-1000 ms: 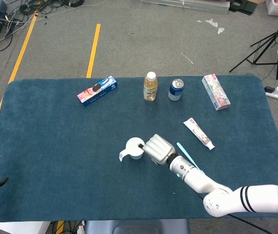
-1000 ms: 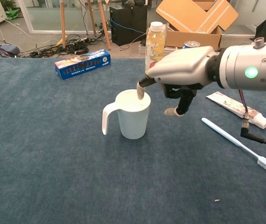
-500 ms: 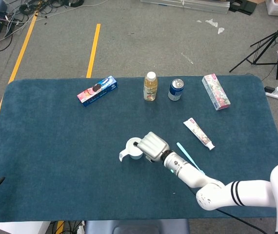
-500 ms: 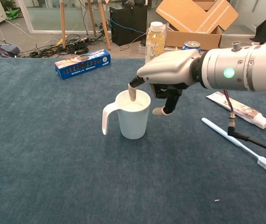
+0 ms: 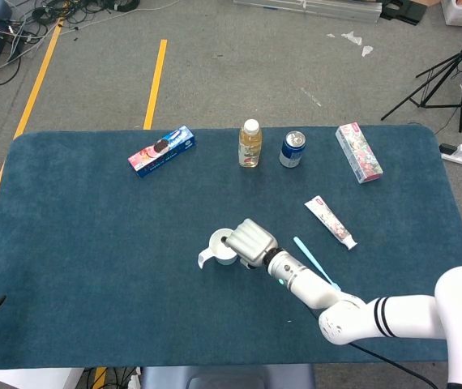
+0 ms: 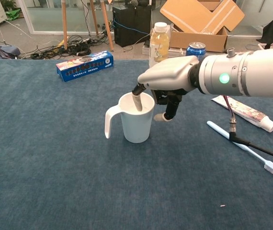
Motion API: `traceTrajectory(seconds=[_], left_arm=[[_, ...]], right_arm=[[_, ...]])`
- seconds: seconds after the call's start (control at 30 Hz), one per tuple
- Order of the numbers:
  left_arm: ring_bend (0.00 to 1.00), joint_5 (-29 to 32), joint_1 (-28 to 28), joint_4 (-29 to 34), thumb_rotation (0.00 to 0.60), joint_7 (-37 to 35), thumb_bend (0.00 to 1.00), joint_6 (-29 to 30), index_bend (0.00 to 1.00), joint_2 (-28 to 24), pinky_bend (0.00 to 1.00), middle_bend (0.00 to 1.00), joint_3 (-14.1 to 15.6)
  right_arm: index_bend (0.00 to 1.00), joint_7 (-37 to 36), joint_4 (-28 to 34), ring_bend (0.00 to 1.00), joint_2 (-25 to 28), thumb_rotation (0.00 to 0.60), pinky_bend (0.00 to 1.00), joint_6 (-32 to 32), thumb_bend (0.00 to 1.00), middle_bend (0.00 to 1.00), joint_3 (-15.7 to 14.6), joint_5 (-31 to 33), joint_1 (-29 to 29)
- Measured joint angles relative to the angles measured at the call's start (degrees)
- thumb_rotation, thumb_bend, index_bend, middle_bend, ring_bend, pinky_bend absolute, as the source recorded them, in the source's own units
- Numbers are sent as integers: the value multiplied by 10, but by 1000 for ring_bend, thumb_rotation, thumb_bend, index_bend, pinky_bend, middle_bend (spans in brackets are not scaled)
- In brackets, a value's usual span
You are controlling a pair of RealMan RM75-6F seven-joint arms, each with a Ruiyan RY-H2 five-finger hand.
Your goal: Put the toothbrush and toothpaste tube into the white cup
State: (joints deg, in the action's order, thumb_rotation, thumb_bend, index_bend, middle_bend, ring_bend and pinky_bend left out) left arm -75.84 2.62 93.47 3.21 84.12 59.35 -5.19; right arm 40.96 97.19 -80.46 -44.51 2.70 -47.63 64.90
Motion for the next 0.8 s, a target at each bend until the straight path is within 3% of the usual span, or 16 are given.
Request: traceTrajectory(seconds=[0.8], left_arm=[[245,3,-6,1,600,-9,0,3,469,-5,306,246,-1]], right_arm=[[518,-10,-42,1000,-25,600,1000,11,319,994,-17,31,28]])
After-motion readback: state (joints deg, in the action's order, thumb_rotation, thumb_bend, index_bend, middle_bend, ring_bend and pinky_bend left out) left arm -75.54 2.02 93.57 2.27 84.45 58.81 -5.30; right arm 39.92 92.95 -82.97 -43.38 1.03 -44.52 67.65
